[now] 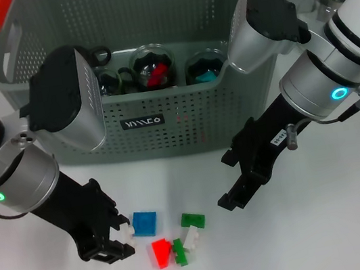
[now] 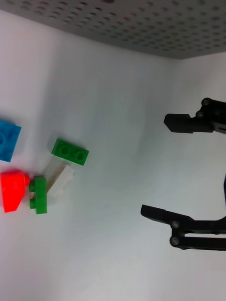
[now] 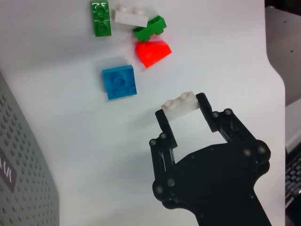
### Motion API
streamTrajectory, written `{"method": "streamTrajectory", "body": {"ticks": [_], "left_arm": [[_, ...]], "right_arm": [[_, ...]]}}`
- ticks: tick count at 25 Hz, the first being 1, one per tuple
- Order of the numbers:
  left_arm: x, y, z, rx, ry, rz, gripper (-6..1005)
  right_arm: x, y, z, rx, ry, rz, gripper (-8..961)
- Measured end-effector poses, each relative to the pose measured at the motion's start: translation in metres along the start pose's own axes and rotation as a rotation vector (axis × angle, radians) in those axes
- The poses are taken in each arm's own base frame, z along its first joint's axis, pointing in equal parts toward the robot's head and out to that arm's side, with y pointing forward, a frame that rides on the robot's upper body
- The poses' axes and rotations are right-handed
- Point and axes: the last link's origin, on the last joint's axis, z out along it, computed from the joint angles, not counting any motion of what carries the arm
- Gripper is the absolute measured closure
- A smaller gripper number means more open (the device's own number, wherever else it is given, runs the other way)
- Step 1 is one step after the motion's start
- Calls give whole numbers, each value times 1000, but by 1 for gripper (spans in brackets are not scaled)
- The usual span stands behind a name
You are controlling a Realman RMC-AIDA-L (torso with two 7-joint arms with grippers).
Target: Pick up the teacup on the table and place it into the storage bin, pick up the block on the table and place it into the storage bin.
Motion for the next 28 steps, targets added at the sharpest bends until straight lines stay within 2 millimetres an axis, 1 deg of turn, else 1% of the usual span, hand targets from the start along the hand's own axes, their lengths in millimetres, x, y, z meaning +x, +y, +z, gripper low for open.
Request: {"method": "streamTrajectory", "body": {"ticks": [5, 9, 13, 14, 17, 18, 19, 21, 22, 24, 28], "left_arm": [[0, 0, -1, 3, 2, 0, 572], [5, 6, -12, -18, 30, 19, 571], [23, 18, -44, -73, 217, 67, 570], [30, 18, -55, -67, 289, 80, 570], [45, 15, -79, -37, 422, 115, 569], [49, 11, -85, -16, 455, 121, 569], [54, 4, -93, 29, 496, 115, 569], [61, -16, -104, 117, 550, 76, 569], [64, -29, -109, 158, 572, 37, 569], [67, -53, -114, 212, 603, -34, 568], [71, -89, -118, 271, 650, -159, 567]], "right_arm": [[1, 0, 0, 0, 0, 1, 8], [1, 0, 0, 1, 0, 0, 8], [1, 0, 0, 0, 0, 0, 8], [2, 0, 0, -1, 0, 1, 8], [3, 0, 2, -8, 4, 3, 8], [3, 0, 2, -8, 4, 3, 8], [3, 1, 2, -10, 6, 0, 8], [2, 1, 3, -12, 9, -5, 8], [2, 2, 3, -12, 10, -7, 8], [2, 2, 4, -13, 13, -9, 9], [1, 3, 5, -17, 19, -17, 9]]}}
